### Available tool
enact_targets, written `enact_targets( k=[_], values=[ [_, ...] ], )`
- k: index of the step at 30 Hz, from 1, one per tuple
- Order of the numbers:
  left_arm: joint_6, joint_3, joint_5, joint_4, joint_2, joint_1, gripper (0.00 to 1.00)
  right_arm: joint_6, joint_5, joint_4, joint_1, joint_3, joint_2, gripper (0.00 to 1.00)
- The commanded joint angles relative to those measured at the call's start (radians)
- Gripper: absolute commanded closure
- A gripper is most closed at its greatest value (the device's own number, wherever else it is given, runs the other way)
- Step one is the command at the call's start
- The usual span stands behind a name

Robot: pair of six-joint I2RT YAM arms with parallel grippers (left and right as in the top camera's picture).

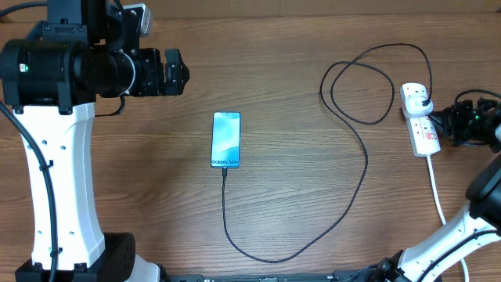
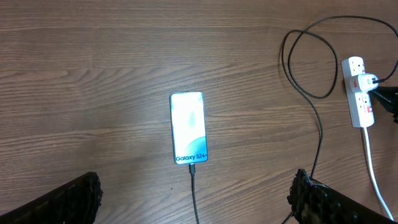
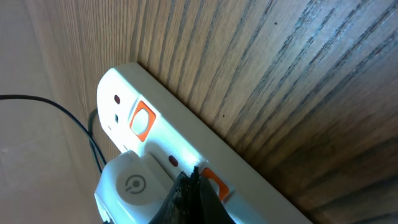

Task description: Plug charger to phone and switch on socket

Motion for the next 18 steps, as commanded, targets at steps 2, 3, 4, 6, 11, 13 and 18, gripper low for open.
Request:
enact_targets(
  k=[2, 3, 4, 6, 11, 13, 18],
  values=[
    [-0.003, 0.008, -0.003, -0.002, -0.009, -0.008, 0.0, -0.011, 0.013, -0.039, 0.053, -0.029, 0.022, 0.96],
    [-0.003, 0.008, -0.003, -0.002, -0.009, -0.008, 0.0, -0.012, 0.013, -0.04, 0.053, -0.029, 0.022, 0.96],
    [-0.003, 0.008, -0.003, -0.002, -0.009, -0.008, 0.0, -0.014, 0.013, -0.042, 0.053, -0.029, 0.022, 0.96],
    [-0.003, 0.008, -0.003, -0.002, -0.009, -0.008, 0.01, -0.014, 0.013, -0.043, 0.053, -0.029, 0.022, 0.96],
    [-0.003, 0.008, -0.003, -0.002, -0.009, -0.009, 0.0, -0.014, 0.013, -0.047, 0.053, -0.029, 0.022, 0.96],
    [-0.003, 0.008, -0.003, -0.002, -0.009, -0.008, 0.0, -0.015, 0.013, -0.049, 0.053, -0.029, 0.022, 0.96],
    [-0.003, 0.008, -0.003, -0.002, -0.009, -0.008, 0.01, -0.032, 0.013, -0.05, 0.053, -0.029, 0.022, 0.96]
  ],
)
